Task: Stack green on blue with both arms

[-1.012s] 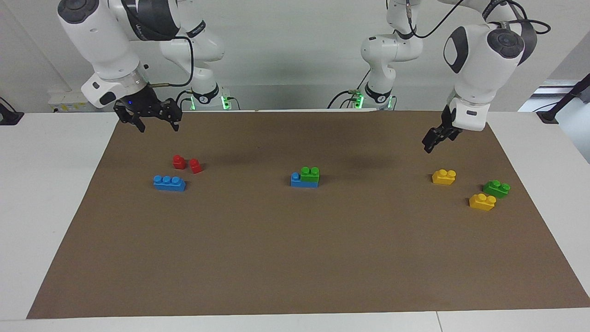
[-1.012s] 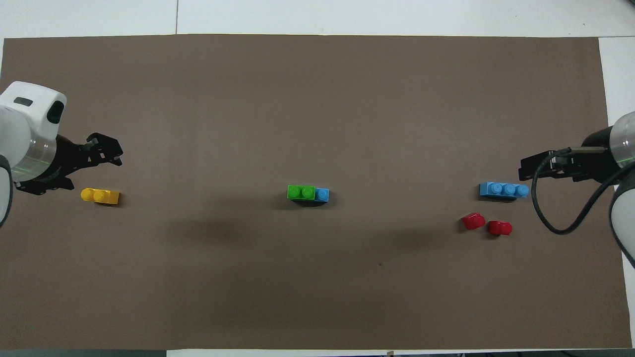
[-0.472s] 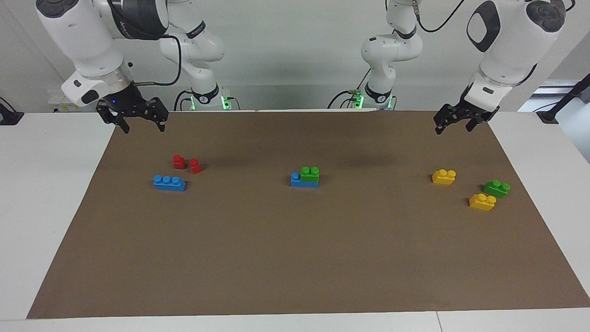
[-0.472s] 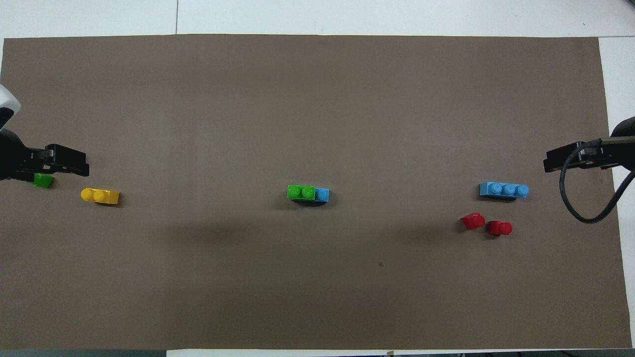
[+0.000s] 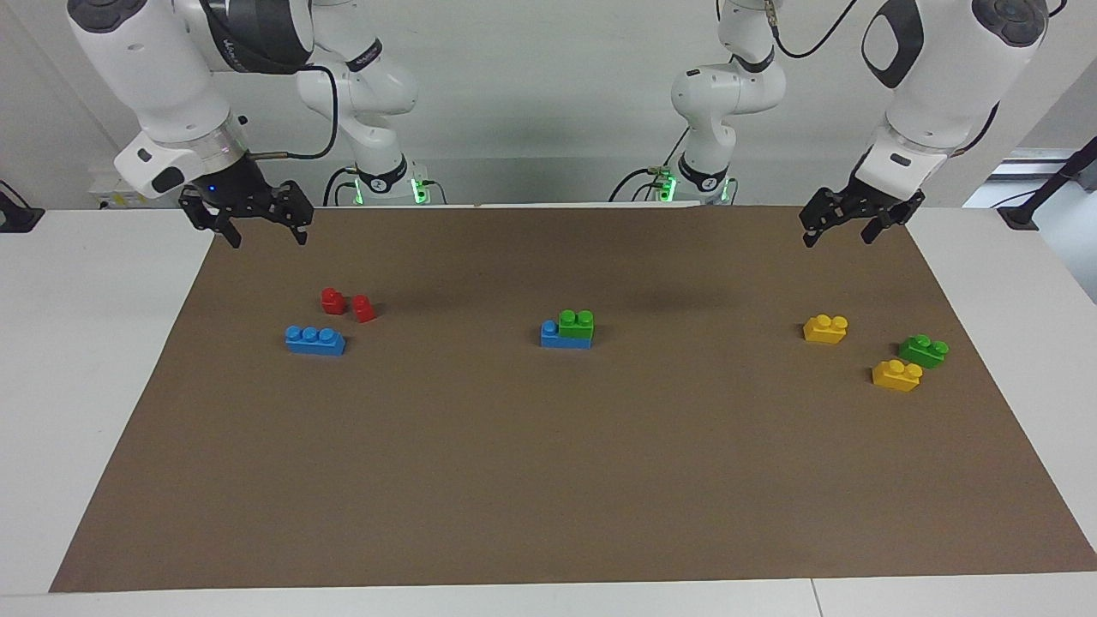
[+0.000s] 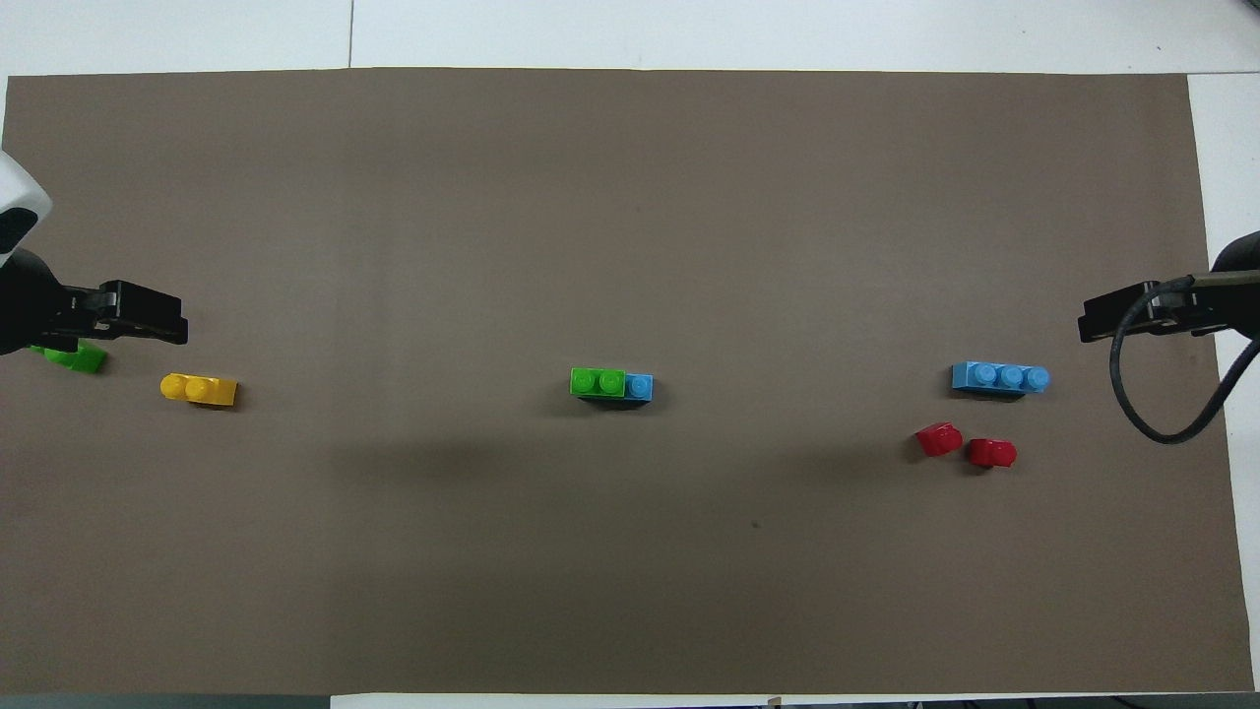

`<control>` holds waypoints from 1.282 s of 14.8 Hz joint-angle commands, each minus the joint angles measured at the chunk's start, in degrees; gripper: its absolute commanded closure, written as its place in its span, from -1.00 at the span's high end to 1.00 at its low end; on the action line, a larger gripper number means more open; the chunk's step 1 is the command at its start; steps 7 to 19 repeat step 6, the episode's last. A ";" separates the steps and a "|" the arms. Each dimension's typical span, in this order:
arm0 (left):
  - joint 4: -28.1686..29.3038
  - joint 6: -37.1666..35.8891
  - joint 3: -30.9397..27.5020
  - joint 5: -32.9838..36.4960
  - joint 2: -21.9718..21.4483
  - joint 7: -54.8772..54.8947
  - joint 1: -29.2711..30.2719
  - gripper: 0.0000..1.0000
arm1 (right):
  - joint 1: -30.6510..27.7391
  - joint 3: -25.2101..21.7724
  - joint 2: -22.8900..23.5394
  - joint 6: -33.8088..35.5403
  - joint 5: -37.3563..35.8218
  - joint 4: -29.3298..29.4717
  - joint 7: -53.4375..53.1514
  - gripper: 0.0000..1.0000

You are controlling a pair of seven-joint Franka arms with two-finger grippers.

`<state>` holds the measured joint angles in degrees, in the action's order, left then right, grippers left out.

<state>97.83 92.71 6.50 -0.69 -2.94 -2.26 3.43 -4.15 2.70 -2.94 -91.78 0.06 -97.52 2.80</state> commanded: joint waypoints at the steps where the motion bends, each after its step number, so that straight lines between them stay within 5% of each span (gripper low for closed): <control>1: -1.15 -0.52 0.00 -0.27 0.57 1.03 -0.09 1.00 | -0.60 0.55 0.74 1.08 -1.03 1.11 0.45 1.00; 19: -0.97 -0.52 0.00 -0.63 0.48 1.11 -0.09 1.00 | -0.60 0.55 0.74 1.08 -1.03 1.19 0.45 1.00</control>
